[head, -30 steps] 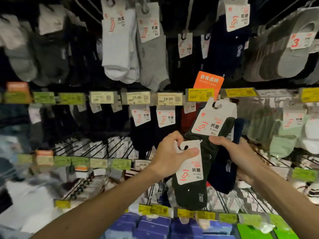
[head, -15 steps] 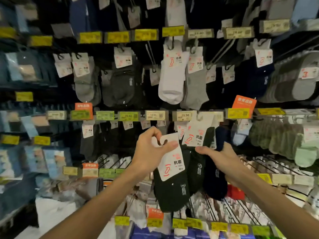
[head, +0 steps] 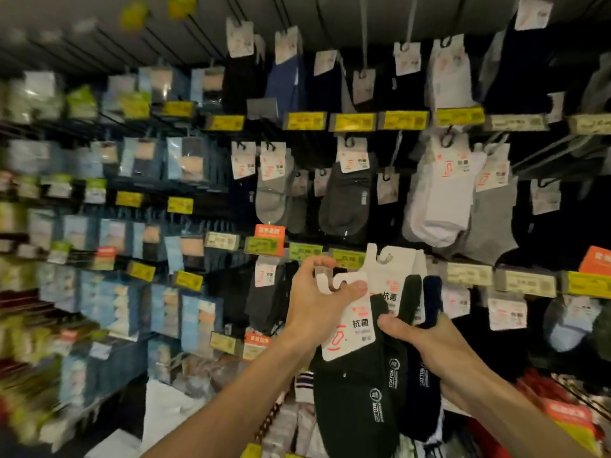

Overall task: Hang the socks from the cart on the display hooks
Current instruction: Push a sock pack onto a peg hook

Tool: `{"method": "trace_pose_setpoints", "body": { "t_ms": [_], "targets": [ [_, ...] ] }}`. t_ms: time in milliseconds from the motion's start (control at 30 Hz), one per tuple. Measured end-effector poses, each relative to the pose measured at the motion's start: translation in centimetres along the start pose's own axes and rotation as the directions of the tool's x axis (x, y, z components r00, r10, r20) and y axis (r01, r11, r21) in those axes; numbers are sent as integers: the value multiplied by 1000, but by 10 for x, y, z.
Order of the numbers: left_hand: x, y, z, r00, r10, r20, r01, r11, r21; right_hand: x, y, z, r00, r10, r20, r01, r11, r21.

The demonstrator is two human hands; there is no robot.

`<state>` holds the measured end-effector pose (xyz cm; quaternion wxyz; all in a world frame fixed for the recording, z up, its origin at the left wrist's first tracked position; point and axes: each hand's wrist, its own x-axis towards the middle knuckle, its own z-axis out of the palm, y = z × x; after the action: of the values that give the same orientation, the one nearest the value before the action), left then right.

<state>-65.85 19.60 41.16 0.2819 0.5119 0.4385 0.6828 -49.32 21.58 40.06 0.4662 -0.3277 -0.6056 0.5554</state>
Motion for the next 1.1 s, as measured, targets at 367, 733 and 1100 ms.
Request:
{"method": "trace_pose_setpoints", "body": {
  "t_ms": [367,733,1100],
  "targets": [
    [56,-69,-95,924,-368,107,350,924,155,102,79,66,986,142,92,-147,988,46],
    [78,-145,-148,817,-573,63,575,802,-159,144,135,97,967,245,68,-251,962,106],
    [88,-170,-218,898,-412,156,405,911,76,143,167,163,946,315,-72,-306,945,115]
  ]
}}
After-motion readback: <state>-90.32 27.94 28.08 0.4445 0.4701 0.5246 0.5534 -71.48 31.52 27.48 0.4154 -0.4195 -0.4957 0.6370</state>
